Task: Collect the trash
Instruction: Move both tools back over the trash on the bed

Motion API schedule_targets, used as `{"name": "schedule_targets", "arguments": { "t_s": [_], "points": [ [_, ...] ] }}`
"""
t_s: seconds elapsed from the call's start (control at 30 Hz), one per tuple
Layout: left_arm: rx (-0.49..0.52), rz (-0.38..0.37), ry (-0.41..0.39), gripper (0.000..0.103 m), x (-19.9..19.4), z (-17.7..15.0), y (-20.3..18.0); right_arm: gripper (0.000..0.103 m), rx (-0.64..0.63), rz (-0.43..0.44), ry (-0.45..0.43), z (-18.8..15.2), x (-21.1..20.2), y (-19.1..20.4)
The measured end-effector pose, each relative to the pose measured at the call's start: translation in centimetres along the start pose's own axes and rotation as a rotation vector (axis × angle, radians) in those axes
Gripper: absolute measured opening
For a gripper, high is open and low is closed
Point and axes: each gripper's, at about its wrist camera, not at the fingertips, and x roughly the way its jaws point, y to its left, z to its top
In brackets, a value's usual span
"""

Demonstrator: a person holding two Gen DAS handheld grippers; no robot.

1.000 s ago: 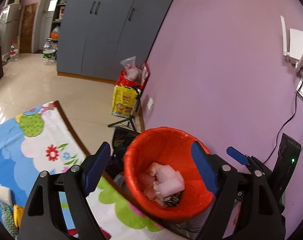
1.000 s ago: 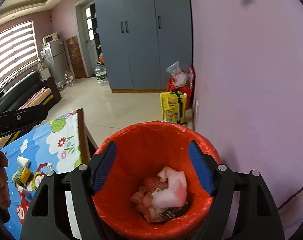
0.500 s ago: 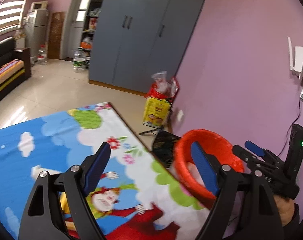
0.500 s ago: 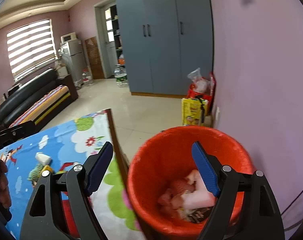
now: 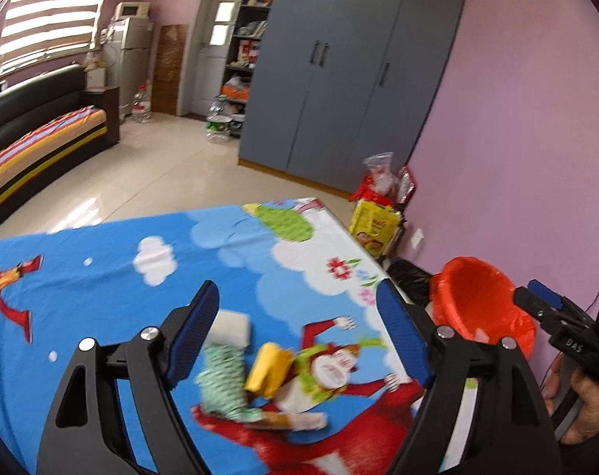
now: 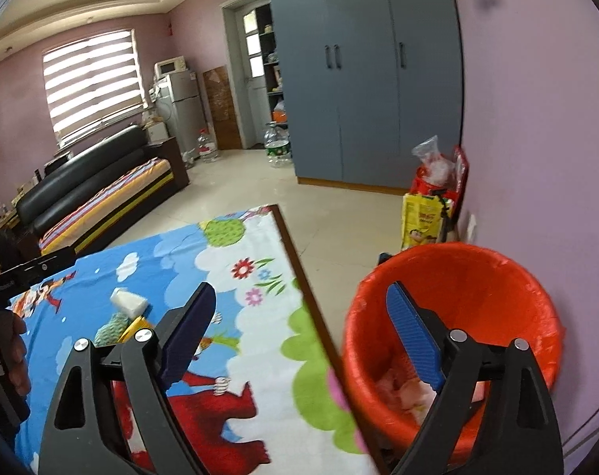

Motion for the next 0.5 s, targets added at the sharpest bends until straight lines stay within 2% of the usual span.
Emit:
{"name": "schedule_targets", "arguments": {
  "t_s": [0.17,0.43,0.5],
  "points": [
    [-0.041,0.035,0.026,0.072,-0.1,-1.3,2.8,0.083,-0.011,0.026,0.017,-0.4,0.5,1.4],
    [-0.058,0.049,0.103,0.060,1.7,-3.8,4.3,0.083,-0.029,0.049,0.035,-1.1,1.0,2.8],
    [-0.057,0.053,0.137,0.054,2.6,-4.6,4.4,0.083,-0.034,0.058,0.042,-1.3,1.2,3.2]
  ]
}}
